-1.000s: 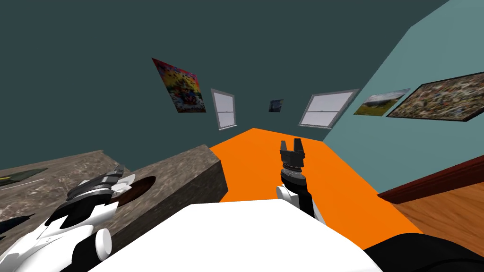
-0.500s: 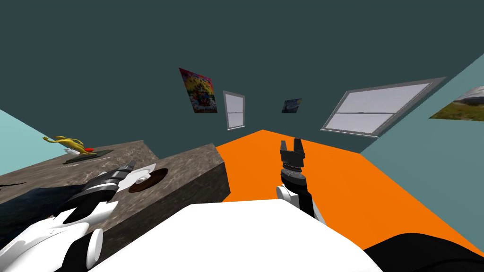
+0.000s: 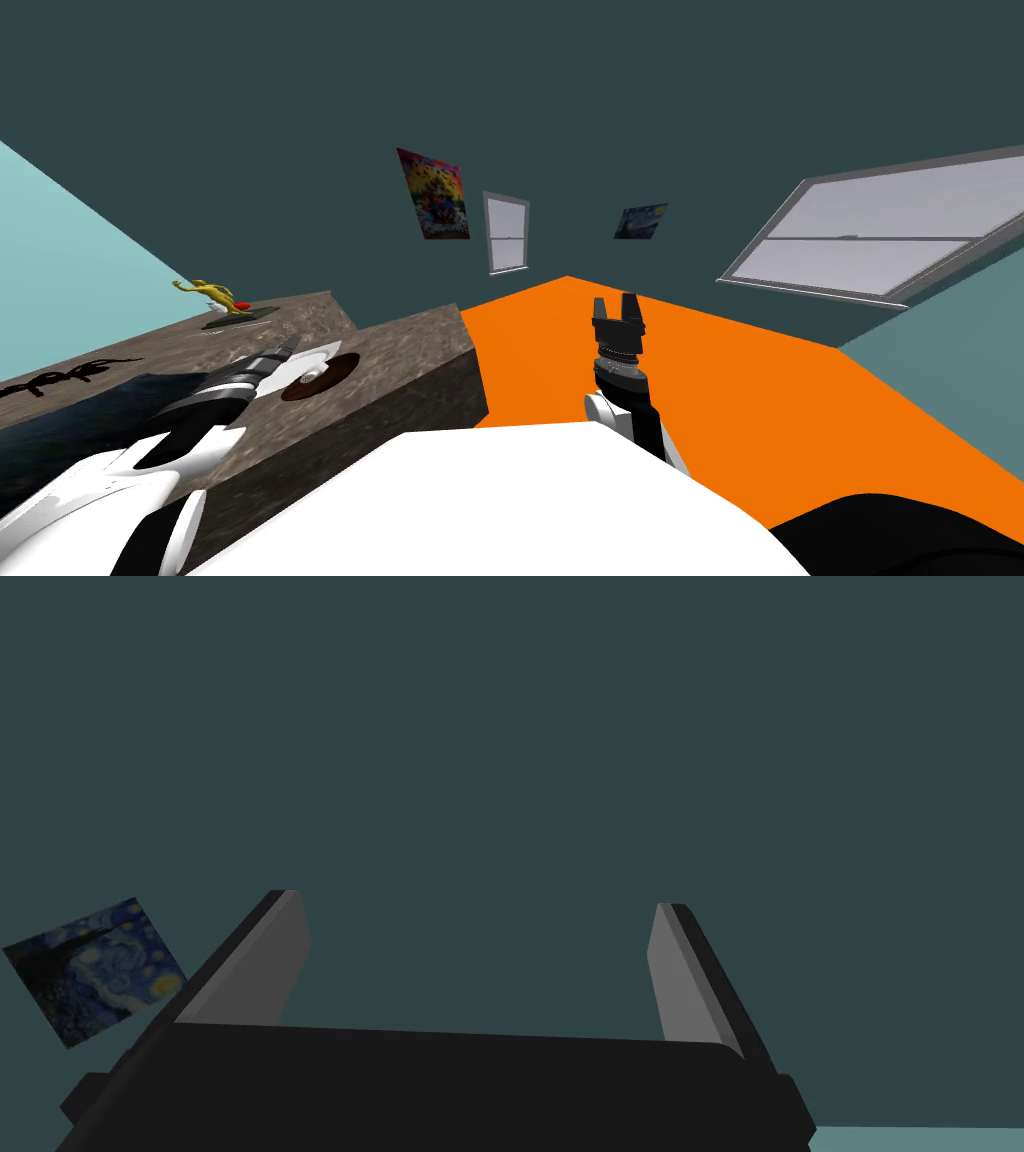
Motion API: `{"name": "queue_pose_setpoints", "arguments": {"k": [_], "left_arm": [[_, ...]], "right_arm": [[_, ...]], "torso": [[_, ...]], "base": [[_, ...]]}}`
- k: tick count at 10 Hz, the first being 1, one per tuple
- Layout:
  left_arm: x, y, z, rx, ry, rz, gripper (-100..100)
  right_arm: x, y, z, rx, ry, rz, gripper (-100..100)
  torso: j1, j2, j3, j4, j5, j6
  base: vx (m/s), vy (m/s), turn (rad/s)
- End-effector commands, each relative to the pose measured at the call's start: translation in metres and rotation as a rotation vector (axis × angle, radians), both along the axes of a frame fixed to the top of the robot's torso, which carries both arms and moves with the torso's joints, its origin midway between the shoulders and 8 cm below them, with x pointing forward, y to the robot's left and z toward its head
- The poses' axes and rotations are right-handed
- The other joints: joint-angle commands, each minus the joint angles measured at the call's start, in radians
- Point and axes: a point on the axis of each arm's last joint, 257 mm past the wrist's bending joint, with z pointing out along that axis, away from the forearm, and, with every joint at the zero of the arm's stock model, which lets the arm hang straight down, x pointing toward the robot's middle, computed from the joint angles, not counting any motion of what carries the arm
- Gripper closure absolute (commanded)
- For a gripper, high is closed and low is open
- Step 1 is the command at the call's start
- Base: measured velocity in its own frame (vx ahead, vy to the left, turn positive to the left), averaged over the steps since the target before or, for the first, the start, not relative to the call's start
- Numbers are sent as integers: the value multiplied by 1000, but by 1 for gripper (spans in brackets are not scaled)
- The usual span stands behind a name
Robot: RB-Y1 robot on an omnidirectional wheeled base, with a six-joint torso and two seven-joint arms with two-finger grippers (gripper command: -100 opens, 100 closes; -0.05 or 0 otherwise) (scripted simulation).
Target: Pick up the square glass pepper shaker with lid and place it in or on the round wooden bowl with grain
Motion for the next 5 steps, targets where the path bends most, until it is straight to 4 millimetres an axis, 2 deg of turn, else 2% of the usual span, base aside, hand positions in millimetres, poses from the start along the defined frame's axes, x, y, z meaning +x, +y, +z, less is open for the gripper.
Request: {"name": "queue_pose_setpoints", "arguments": {"k": [1, 2, 3, 5], "left_arm": [[10, -8, -2, 15, 49, -64, -100], [15, -13, -7, -10, 49, -82, -100], [15, -13, -7, -36, 33, -84, -100], [14, -13, -6, -37, 31, -83, -100]], "right_arm": [[0, 0, 0, 0, 0, 0, 0], [0, 0, 0, 0, 0, 0, 0], [0, 0, 0, 0, 0, 0, 0], [0, 0, 0, 0, 0, 0, 0]], "torso": [[0, 0, 0, 0, 0, 0], [-2, -2, -1, 0, 0, -2], [-2, -3, -1, -1, 0, -1], [5, 3, 2, 1, 1, 0]], "base": [[137, -117, 366], [146, -122, 378], [80, -64, 66], [12, -8, -32]]}}
